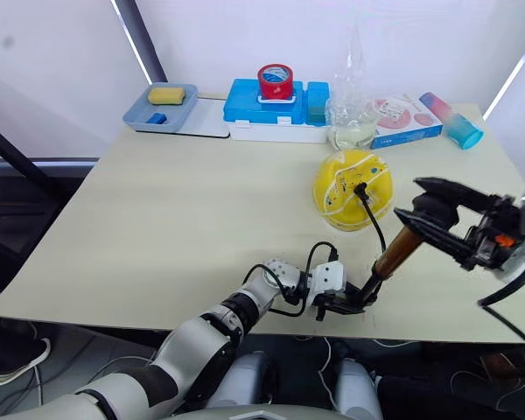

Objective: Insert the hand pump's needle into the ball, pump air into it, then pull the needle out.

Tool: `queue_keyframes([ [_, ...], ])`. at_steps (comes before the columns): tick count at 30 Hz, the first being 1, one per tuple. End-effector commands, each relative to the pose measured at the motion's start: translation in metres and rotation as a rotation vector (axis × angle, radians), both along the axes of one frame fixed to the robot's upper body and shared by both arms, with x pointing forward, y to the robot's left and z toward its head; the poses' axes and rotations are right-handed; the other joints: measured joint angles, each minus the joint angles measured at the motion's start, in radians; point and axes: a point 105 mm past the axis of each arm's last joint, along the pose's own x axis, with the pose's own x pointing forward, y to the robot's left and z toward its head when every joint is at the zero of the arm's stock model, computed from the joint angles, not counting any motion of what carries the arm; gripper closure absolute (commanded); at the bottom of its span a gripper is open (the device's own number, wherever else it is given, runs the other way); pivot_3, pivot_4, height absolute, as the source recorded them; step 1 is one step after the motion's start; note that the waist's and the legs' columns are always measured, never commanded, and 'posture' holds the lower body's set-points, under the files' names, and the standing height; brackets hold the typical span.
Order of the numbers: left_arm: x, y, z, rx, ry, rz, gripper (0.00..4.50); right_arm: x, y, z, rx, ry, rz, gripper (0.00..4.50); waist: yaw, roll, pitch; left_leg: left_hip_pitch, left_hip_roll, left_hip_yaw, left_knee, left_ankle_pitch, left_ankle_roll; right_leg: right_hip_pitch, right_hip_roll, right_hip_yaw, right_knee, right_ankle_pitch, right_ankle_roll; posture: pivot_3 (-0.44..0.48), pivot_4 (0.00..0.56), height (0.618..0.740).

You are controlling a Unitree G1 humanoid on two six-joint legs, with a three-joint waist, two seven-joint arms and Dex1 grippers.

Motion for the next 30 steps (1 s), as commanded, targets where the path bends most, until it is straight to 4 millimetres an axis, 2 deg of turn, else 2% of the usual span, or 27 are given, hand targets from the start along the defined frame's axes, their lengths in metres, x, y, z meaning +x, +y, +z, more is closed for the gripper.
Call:
queue_keyframes([
  [1, -0.012, 0.008, -0.02, 0.076, 0.051, -0.022, 3.39, -0.007, -0.005, 0.032, 0.037, -0.1, -0.015, 2.43, 0.001, 0.001, 0.001, -0.001, 0.0, 0.0, 0.0, 0.0, 0.0, 0.0, 0.0, 0.0, 0.0, 0.0, 0.0, 0.0, 0.15, 0.737],
  [4, -0.012, 0.008, -0.02, 0.076, 0.051, -0.022, 3.39, -0.006, -0.007, 0.029, 0.043, -0.07, -0.014, 2.43, 0.001, 0.002, 0.002, -0.001, -0.001, 0.001, 0.0, 0.0, 0.0, 0.0, -0.001, 0.001, 0.0, 0.0, 0.0, 0.0, 0.15, 0.737],
  [6, -0.012, 0.007, -0.02, 0.076, 0.05, -0.022, 3.39, -0.005, -0.005, 0.017, 0.037, -0.03, -0.01, 2.43, 0.0, 0.002, 0.002, -0.001, -0.001, 0.002, 0.0, -0.001, 0.002, 0.0, -0.001, 0.001, -0.001, 0.0, 0.0, 0.0, 0.15, 0.737],
  [10, -0.012, 0.007, -0.019, 0.075, 0.049, -0.022, 3.39, 0.0, -0.002, -0.028, -0.043, 0.085, -0.017, 2.43, 0.0, 0.002, 0.001, -0.001, -0.001, 0.003, 0.0, -0.002, 0.004, 0.0, -0.001, 0.002, -0.004, 0.0, 0.001, 0.0, 0.15, 0.737],
  [12, -0.012, 0.007, -0.019, 0.075, 0.047, -0.021, 3.39, 0.005, -0.003, -0.061, -0.07, 0.153, -0.041, 2.43, -0.001, 0.0, -0.001, -0.001, -0.001, 0.004, 0.0, -0.003, 0.004, 0.001, -0.001, 0.002, -0.004, 0.0, 0.001, 0.0, 0.15, 0.737],
  [14, -0.012, 0.007, -0.02, 0.076, 0.047, -0.02, 3.39, 0.008, -0.004, -0.086, -0.076, 0.188, -0.06, 2.43, -0.001, -0.004, -0.003, 0.0, -0.001, 0.004, 0.0, -0.003, 0.005, 0.0, 0.0, 0.003, -0.004, 0.001, 0.002, 0.0, 0.15, 0.737],
  [17, -0.012, 0.008, -0.02, 0.077, 0.047, -0.021, 3.39, 0.011, -0.005, -0.105, -0.082, 0.191, -0.078, 2.43, -0.001, -0.005, -0.004, 0.002, 0.0, 0.006, 0.0, -0.003, 0.004, 0.0, 0.0, 0.005, -0.002, 0.001, 0.002, 0.0, 0.15, 0.737],
  [22, -0.012, 0.008, -0.02, 0.078, 0.046, -0.02, 3.39, 0.016, -0.006, -0.152, -0.085, 0.242, -0.116, 2.44, 0.001, -0.011, -0.008, 0.003, 0.0, 0.008, 0.0, -0.003, 0.004, -0.005, 0.0, 0.008, 0.001, 0.002, 0.003, 0.0, 0.15, 0.737],
  [27, -0.012, 0.009, -0.02, 0.077, 0.045, -0.021, 3.39, 0.021, -0.009, -0.166, -0.095, 0.223, -0.147, 2.44, 0.001, -0.015, -0.012, 0.005, 0.0, 0.011, 0.0, -0.003, 0.004, -0.009, 0.0, 0.01, 0.003, 0.006, 0.003, 0.0, 0.15, 0.737],
  [30, -0.012, 0.009, -0.02, 0.076, 0.046, -0.023, 3.39, 0.023, -0.007, -0.154, -0.077, 0.182, -0.147, 2.44, 0.002, -0.016, -0.012, 0.007, 0.0, 0.013, 0.0, -0.003, 0.004, -0.01, -0.002, 0.009, 0.002, 0.009, 0.005, 0.0, 0.15, 0.737],
])
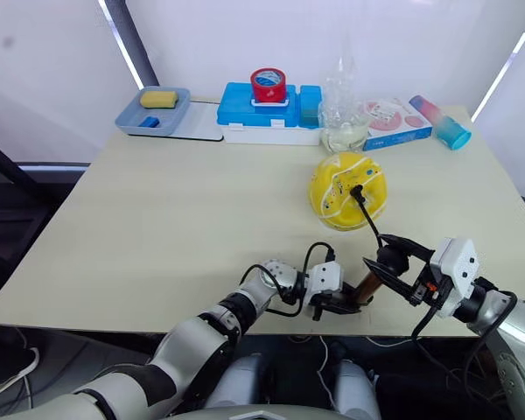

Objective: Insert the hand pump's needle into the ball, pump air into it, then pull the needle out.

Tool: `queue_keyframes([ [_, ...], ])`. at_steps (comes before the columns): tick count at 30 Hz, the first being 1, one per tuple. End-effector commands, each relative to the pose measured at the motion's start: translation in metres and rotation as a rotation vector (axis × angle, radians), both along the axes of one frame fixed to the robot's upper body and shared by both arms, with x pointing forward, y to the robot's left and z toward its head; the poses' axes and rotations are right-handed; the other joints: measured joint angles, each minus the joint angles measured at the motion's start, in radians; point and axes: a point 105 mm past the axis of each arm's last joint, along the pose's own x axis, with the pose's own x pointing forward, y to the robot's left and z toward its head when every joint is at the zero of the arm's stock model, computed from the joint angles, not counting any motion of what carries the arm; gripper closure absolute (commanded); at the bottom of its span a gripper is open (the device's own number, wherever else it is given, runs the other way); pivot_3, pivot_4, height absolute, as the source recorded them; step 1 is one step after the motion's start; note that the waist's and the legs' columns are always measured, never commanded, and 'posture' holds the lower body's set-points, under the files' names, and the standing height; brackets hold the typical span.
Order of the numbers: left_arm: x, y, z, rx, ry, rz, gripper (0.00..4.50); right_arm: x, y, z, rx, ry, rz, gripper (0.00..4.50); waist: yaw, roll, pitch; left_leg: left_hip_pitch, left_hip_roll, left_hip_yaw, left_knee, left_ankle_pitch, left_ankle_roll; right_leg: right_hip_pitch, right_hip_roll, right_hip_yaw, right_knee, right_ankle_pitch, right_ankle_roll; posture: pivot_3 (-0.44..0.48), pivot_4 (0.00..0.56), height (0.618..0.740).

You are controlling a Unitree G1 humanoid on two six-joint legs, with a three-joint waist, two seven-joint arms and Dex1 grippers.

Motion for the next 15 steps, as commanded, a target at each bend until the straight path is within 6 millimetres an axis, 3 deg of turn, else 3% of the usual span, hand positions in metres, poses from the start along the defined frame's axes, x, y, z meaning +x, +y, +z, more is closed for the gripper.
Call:
queue_keyframes([
  [1, -0.014, 0.004, -0.018, 0.066, 0.054, -0.036, 3.39, 0.004, -0.016, -0.016, -0.042, 0.076, -0.081, 2.44, 0.0, 0.0, 0.0, 0.001, 0.0, 0.001, 0.0, 0.0, 0.0, 0.0, -0.001, 0.0, 0.0, 0.0, 0.001, 0.0, 0.15, 0.737],
  [8, -0.014, 0.006, -0.019, 0.068, 0.056, -0.035, 3.39, -0.006, -0.007, 0.043, -0.013, -0.044, 0.0, 2.45, 0.004, 0.003, 0.002, -0.004, 0.0, 0.018, 0.0, -0.002, 0.003, -0.013, -0.015, -0.002, -0.002, 0.011, 0.004, 0.0, 0.15, 0.737],
  [15, -0.015, 0.006, -0.019, 0.07, 0.057, -0.041, 3.39, -0.02, -0.007, 0.102, 0.022, -0.111, 0.041, 2.45, 0.004, 0.004, 0.003, -0.007, 0.001, 0.026, 0.001, -0.005, 0.008, -0.015, -0.016, -0.002, -0.01, 0.018, 0.005, 0.0, 0.15, 0.737],
])
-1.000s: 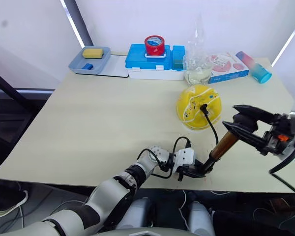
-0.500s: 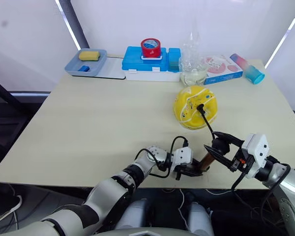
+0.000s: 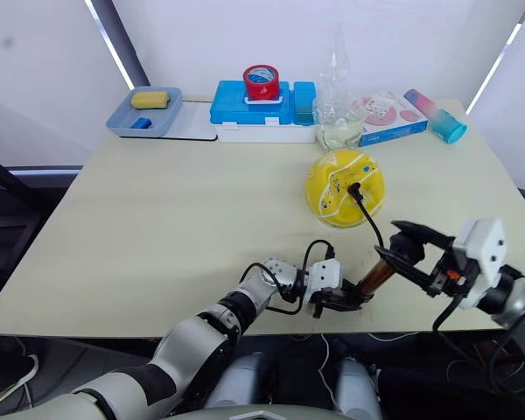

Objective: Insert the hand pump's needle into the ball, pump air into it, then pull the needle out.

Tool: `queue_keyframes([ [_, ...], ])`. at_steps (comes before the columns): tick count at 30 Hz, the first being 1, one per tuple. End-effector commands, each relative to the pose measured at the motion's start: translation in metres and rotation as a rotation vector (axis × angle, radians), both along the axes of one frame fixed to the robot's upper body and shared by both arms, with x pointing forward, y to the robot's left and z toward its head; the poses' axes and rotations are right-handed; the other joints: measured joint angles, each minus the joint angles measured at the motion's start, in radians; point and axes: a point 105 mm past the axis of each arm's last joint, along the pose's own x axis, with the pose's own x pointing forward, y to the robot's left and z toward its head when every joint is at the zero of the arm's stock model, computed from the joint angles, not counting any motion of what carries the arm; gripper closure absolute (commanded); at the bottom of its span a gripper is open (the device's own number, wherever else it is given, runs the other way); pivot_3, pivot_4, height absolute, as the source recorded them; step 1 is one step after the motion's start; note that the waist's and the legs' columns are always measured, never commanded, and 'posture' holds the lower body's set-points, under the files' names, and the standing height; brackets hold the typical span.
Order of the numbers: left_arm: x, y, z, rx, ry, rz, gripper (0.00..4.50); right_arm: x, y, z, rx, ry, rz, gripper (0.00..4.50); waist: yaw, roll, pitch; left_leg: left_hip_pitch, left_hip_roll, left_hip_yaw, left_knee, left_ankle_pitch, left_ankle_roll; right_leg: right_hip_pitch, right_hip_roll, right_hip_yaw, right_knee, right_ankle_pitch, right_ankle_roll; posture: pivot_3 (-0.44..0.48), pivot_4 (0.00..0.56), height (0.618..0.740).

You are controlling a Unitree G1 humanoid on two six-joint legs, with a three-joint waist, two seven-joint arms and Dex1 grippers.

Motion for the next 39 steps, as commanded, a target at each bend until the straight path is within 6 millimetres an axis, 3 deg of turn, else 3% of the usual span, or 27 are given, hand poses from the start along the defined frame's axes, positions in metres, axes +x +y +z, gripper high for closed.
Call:
queue_keyframes([
  [1, -0.016, 0.008, -0.022, 0.084, 0.061, -0.039, 3.39, -0.012, 0.0, 0.041, 0.021, -0.084, 0.028, 2.45, 0.0, 0.0, 0.0, 0.0, 0.0, 0.0, 0.0, 0.0, 0.0, 0.001, 0.0, -0.001, -0.001, 0.0, 0.0, 0.0, 0.15, 0.737],
  [10, -0.017, 0.007, -0.022, 0.084, 0.062, -0.047, 3.39, -0.019, -0.005, 0.081, 0.001, -0.12, 0.034, 2.45, -0.003, 0.001, 0.001, 0.0, 0.0, -0.006, 0.0, -0.001, 0.001, 0.005, 0.0, -0.007, -0.003, 0.0, 0.0, 0.0, 0.15, 0.737],
  [13, -0.016, 0.007, -0.022, 0.084, 0.063, -0.045, 3.39, -0.018, -0.002, 0.085, 0.024, -0.123, 0.045, 2.45, -0.002, 0.003, 0.002, 0.0, 0.0, -0.008, 0.0, -0.001, 0.001, 0.005, -0.001, -0.008, -0.003, 0.0, -0.001, 0.0, 0.15, 0.737],
  [21, -0.017, 0.006, -0.022, 0.08, 0.064, -0.044, 3.39, -0.008, 0.0, 0.012, -0.031, 0.065, 0.015, 2.45, -0.005, 0.003, 0.002, 0.001, 0.0, -0.01, 0.0, -0.001, 0.001, 0.009, 0.0, -0.011, -0.005, 0.0, 0.0, 0.0, 0.15, 0.737],
  [31, -0.017, 0.004, -0.022, 0.079, 0.067, -0.04, 3.39, 0.005, -0.009, -0.08, -0.088, 0.159, -0.089, 2.45, -0.005, 0.0, 0.0, 0.002, 0.0, -0.012, 0.001, 0.0, 0.001, 0.01, 0.002, -0.01, -0.004, 0.0, 0.0, 0.0, 0.15, 0.737],
  [35, -0.017, 0.004, -0.022, 0.08, 0.068, -0.038, 3.39, 0.009, -0.007, -0.084, -0.084, 0.114, -0.088, 2.45, -0.007, 0.001, 0.0, 0.003, 0.0, -0.013, 0.002, 0.0, 0.001, 0.011, 0.007, -0.003, -0.004, 0.0, 0.0, 0.0, 0.15, 0.737],
  [39, -0.016, 0.004, -0.022, 0.083, 0.068, -0.037, 3.39, 0.008, 0.0, -0.059, -0.051, 0.035, -0.033, 2.45, -0.006, 0.001, 0.0, 0.003, 0.0, -0.014, 0.003, 0.0, 0.0, 0.01, 0.016, 0.008, -0.004, 0.0, 0.0, 0.0, 0.15, 0.737],
])
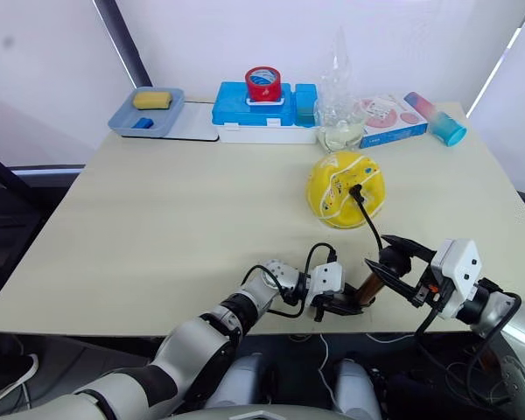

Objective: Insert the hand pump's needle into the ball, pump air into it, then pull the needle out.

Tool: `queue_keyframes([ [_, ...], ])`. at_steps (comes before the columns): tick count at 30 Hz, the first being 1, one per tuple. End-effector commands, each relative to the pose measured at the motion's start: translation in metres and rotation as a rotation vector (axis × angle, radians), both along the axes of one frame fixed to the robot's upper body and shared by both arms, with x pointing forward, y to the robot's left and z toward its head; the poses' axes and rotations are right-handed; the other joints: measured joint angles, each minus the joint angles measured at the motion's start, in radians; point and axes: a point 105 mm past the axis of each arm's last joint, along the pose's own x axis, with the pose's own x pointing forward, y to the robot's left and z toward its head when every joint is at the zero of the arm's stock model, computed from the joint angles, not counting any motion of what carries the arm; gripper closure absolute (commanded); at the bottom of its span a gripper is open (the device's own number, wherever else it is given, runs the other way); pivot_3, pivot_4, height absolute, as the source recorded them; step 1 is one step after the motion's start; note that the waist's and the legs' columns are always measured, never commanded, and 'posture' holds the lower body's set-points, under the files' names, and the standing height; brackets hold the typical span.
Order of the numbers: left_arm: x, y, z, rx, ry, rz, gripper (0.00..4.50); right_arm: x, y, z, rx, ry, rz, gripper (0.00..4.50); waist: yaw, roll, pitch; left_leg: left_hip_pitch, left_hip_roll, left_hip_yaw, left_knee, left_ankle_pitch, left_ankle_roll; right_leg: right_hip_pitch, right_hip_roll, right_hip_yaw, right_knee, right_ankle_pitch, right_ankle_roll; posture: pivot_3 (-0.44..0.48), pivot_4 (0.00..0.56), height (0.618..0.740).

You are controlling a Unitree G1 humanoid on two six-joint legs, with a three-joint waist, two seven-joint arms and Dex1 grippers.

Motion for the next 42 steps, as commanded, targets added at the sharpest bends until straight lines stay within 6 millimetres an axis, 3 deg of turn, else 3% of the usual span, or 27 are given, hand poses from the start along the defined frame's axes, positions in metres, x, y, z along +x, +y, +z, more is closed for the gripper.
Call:
queue_keyframes([
  [1, -0.012, 0.008, -0.02, 0.08, 0.057, -0.027, 3.39, 0.0, -0.007, 0.007, -0.022, -0.006, -0.003, 2.45, 0.001, 0.0, 0.0, 0.0, 0.0, 0.0, 0.0, 0.0, 0.0, 0.0, 0.002, 0.003, 0.0, 0.0, 0.0, 0.0, 0.15, 0.737],
  [9, -0.012, 0.008, -0.02, 0.082, 0.055, -0.029, 3.39, -0.009, -0.01, 0.08, 0.03, -0.128, 0.022, 2.45, 0.002, 0.005, 0.003, -0.002, -0.001, 0.001, 0.0, 0.0, 0.0, -0.002, 0.004, 0.009, 0.0, 0.0, -0.001, 0.0, 0.15, 0.737],
  [15, -0.012, 0.007, -0.019, 0.079, 0.052, -0.035, 3.39, -0.018, -0.013, 0.121, 0.066, -0.148, 0.037, 2.45, 0.001, 0.005, 0.003, -0.002, -0.001, 0.001, 0.0, 0.0, 0.0, -0.002, 0.003, 0.009, -0.001, 0.0, -0.001, 0.0, 0.15, 0.737],
  [19, -0.012, 0.007, -0.018, 0.078, 0.05, -0.037, 3.39, -0.021, -0.014, 0.141, 0.058, -0.169, 0.04, 2.45, 0.001, 0.005, 0.003, -0.002, -0.001, 0.001, 0.0, 0.0, 0.0, -0.002, 0.003, 0.009, -0.001, 0.0, -0.001, 0.0, 0.15, 0.737],
  [24, -0.012, 0.007, -0.018, 0.077, 0.048, -0.036, 3.39, -0.022, -0.01, 0.149, 0.07, -0.162, 0.062, 2.45, 0.002, 0.006, 0.004, -0.003, -0.001, 0.001, 0.0, 0.0, 0.0, -0.003, 0.003, 0.009, -0.001, 0.0, -0.001, 0.0, 0.15, 0.737],
  [30, -0.011, 0.006, -0.017, 0.071, 0.044, -0.034, 3.39, -0.015, -0.008, 0.11, 0.031, -0.048, 0.059, 2.45, 0.001, 0.005, 0.003, -0.004, -0.001, 0.001, 0.0, 0.0, 0.0, -0.003, 0.003, 0.01, -0.002, 0.0, -0.001, 0.0, 0.15, 0.737],
  [35, -0.012, 0.005, -0.016, 0.067, 0.048, -0.038, 3.39, -0.004, -0.01, 0.049, -0.026, 0.055, 0.016, 2.45, -0.001, 0.004, 0.002, -0.001, -0.001, 0.001, 0.0, 0.0, 0.0, -0.002, 0.004, 0.01, -0.001, 0.0, 0.0, 0.0, 0.15, 0.737],
  [42, -0.011, 0.005, -0.016, 0.064, 0.046, -0.035, 3.39, 0.003, -0.015, -0.011, -0.041, 0.084, -0.047, 2.45, -0.001, 0.0, 0.0, -0.001, -0.001, 0.0, 0.0, 0.0, 0.0, -0.001, 0.007, 0.016, -0.002, 0.0, 0.0, 0.0, 0.15, 0.737],
])
